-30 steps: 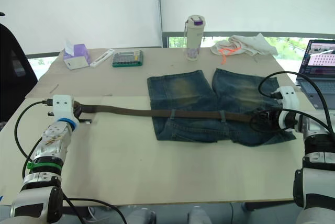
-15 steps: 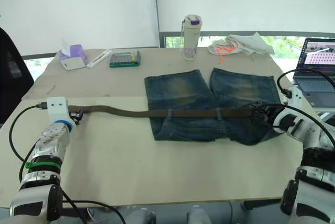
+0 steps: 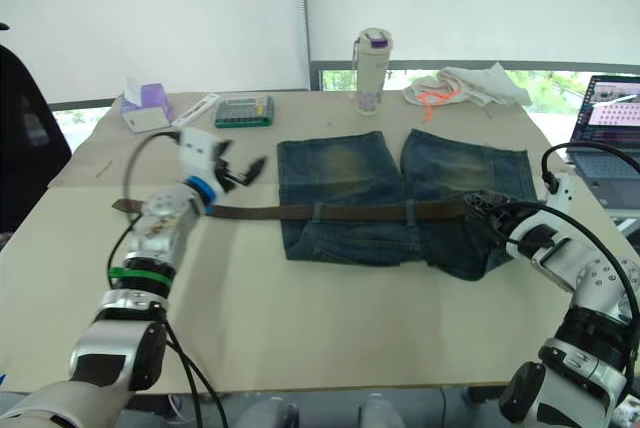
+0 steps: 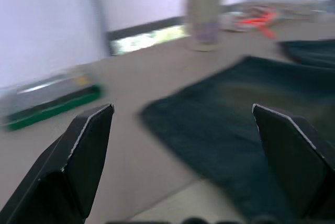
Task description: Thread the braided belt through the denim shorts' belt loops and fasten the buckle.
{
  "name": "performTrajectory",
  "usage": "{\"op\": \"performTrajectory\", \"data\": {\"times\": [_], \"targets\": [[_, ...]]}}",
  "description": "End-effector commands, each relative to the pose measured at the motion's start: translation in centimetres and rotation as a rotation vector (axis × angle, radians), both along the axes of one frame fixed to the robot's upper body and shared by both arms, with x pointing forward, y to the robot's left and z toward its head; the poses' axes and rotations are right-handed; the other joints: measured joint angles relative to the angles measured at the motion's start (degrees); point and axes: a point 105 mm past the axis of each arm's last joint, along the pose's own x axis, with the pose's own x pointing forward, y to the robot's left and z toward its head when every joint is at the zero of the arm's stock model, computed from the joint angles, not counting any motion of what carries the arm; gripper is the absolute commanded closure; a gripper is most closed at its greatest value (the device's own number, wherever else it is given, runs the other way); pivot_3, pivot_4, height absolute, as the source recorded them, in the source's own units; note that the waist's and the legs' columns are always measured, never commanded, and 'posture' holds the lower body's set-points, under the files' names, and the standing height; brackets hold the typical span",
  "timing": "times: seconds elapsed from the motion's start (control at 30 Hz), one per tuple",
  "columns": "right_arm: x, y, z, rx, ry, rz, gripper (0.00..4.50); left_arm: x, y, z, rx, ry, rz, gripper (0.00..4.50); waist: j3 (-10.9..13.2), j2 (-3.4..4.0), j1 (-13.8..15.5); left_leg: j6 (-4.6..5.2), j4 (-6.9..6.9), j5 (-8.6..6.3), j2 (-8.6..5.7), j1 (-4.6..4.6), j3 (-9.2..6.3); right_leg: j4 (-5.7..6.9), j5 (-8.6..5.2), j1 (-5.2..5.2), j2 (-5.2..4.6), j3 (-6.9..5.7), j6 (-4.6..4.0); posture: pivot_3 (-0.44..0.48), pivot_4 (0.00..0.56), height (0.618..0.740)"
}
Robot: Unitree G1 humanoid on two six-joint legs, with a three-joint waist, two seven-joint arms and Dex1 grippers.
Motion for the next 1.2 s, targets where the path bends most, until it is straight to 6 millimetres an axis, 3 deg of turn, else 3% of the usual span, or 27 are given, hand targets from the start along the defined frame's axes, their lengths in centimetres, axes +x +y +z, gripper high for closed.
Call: {"op": "performTrajectory", "data": {"times": [0.03, 0.13, 0.27, 0.4, 0.57, 0.73, 0.87, 1.0, 1.1, 1.2], "targets": [[-0.2, 0.0, 1.4, -0.036, -0.054, 0.002, 4.15, -0.3, -3.0, -0.8, -0.015, 0.093, -0.168, 0.00, 0.0, 0.00, -0.6, 0.01, -0.01, 0.00, 0.02, 0.01, 0.05, 0.02, 0.00, 0.00, 0.04, -0.01, 0.00, 0.000, 0.150, 0.740], [-0.2, 0.0, 1.1, -0.049, -0.048, -0.002, 4.15, -0.1, -5.1, -2.9, -0.056, 0.238, -0.213, 0.00, 0.0, 0.00, -0.7, 0.08, 0.02, 0.05, 0.01, 0.01, 0.08, 0.06, -0.01, 0.02, 0.07, -0.08, 0.02, 0.000, 0.150, 0.740], [-0.3, 0.1, 1.1, -0.056, -0.053, -0.003, 4.15, 0.0, -6.0, -4.1, -0.053, 0.324, -0.227, 0.00, 0.0, 0.00, -1.1, 0.11, 0.02, 0.04, -0.01, -0.01, 0.09, 0.02, -0.03, 0.04, 0.06, -0.08, 0.04, 0.000, 0.150, 0.740], [-0.6, 0.0, 0.9, -0.065, -0.056, -0.013, 4.15, -0.5, -6.3, -5.3, 0.030, 0.358, -0.276, 1.20, 0.0, 0.00, -0.9, 0.11, 0.01, 0.04, -0.03, -0.03, 0.07, 0.02, -0.03, 0.04, 0.02, -0.09, 0.04, 0.000, 0.150, 0.740], [-0.9, -0.1, 0.6, -0.069, -0.052, -0.019, 4.15, -0.8, -6.9, -3.8, -0.025, 0.285, -0.340, 2.87, 0.0, 0.00, -0.7, 0.11, 0.05, 0.04, -0.04, -0.03, 0.06, 0.02, -0.03, 0.05, 0.02, -0.09, 0.04, 0.000, 0.150, 0.740], [-0.8, 0.1, 0.6, -0.071, -0.057, -0.023, 4.15, -0.1, -6.1, -2.4, -0.107, 0.239, -0.302, 4.47, 0.0, 0.00, -0.2, 0.11, 0.06, 0.04, -0.04, -0.03, 0.05, 0.03, -0.03, 0.05, 0.01, -0.08, 0.04, 0.000, 0.150, 0.740], [0.9, 0.8, 0.6, -0.121, -0.109, -0.043, 4.15, 1.0, -4.9, -1.7, -0.077, 0.168, -0.199, 4.50, 0.0, -0.01, -0.2, 0.11, 0.07, 0.04, -0.03, -0.02, 0.06, 0.03, -0.03, 0.04, 0.02, -0.08, 0.04, 0.000, 0.150, 0.740], [4.0, 1.9, -0.7, -0.202, -0.117, -0.052, 4.15, 2.5, -4.2, -0.7, -0.016, 0.123, -0.067, 4.50, 0.0, -0.02, -0.9, 0.10, 0.10, 0.05, -0.04, 0.03, 0.08, 0.10, -0.03, 0.04, 0.03, -0.07, 0.04, 0.000, 0.150, 0.740], [6.2, 2.7, -1.8, -0.324, -0.126, -0.026, 4.15, 3.8, -3.1, 1.1, 0.026, 0.066, 0.077, 4.50, 0.0, -0.04, -1.2, 0.10, 0.09, 0.05, -0.04, 0.03, 0.08, 0.10, -0.03, 0.03, 0.04, -0.08, 0.05, 0.000, 0.150, 0.740], [8.2, 3.1, -1.4, -0.393, -0.170, -0.044, 4.15, 4.7, -2.4, 3.1, 0.041, 0.003, 0.183, 4.50, 0.0, -0.04, -1.4, 0.09, 0.08, 0.05, -0.06, 0.04, 0.10, 0.10, -0.02, 0.01, 0.02, -0.07, 0.04, 0.000, 0.150, 0.740]]}}
